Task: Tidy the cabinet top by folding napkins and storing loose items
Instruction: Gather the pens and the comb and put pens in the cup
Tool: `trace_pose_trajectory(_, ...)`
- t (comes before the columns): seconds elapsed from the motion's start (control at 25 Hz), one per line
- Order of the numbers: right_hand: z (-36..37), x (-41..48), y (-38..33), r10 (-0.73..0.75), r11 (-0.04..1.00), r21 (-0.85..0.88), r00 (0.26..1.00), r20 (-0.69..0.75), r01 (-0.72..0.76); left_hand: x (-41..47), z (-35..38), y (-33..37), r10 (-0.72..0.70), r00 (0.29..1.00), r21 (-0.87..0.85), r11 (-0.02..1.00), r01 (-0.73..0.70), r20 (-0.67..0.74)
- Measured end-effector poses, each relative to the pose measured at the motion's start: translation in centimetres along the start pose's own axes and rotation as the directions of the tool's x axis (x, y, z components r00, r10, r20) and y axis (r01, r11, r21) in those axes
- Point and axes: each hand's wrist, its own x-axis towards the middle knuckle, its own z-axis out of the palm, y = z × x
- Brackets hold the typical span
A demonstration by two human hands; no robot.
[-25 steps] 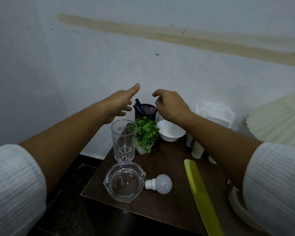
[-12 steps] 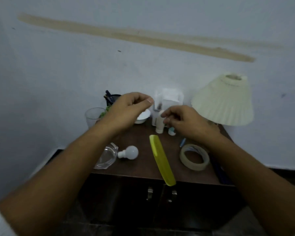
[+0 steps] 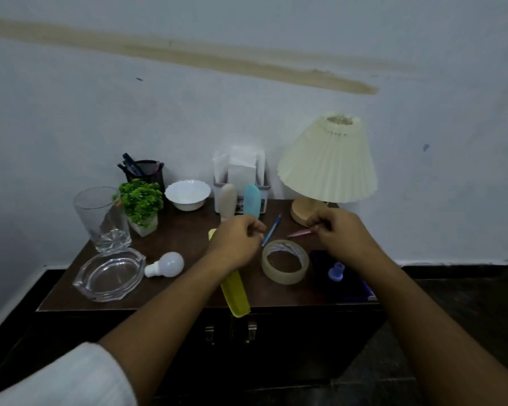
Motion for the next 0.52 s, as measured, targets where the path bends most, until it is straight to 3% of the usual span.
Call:
trace_pose_trajectory(0.2, -0.3, 2.5, 2.5, -0.004, 0.997, -0.081, 0.999, 0.035, 0.007, 4.4, 2.2, 0.3, -0.053, 0.998, 0.321, 0.947, 0.035, 0.045)
trace_pose_trajectory(0.4, 1.4, 4.5, 1.2, -0.113, 0.931, -0.306, 0.956, 0.269, 0.197, 6.5, 3.4, 0.4, -0.065, 0.997, 0.44, 0.897, 0.038, 0.048)
trace_pose_trajectory(0.52, 3.0, 4.8, 1.0, -0.045, 0.912, -0.361, 0.92, 0.39, 0.198, 6.8, 3.6, 0.7, -0.1, 0.994, 0.476, 0.877, 0.064, 0.051)
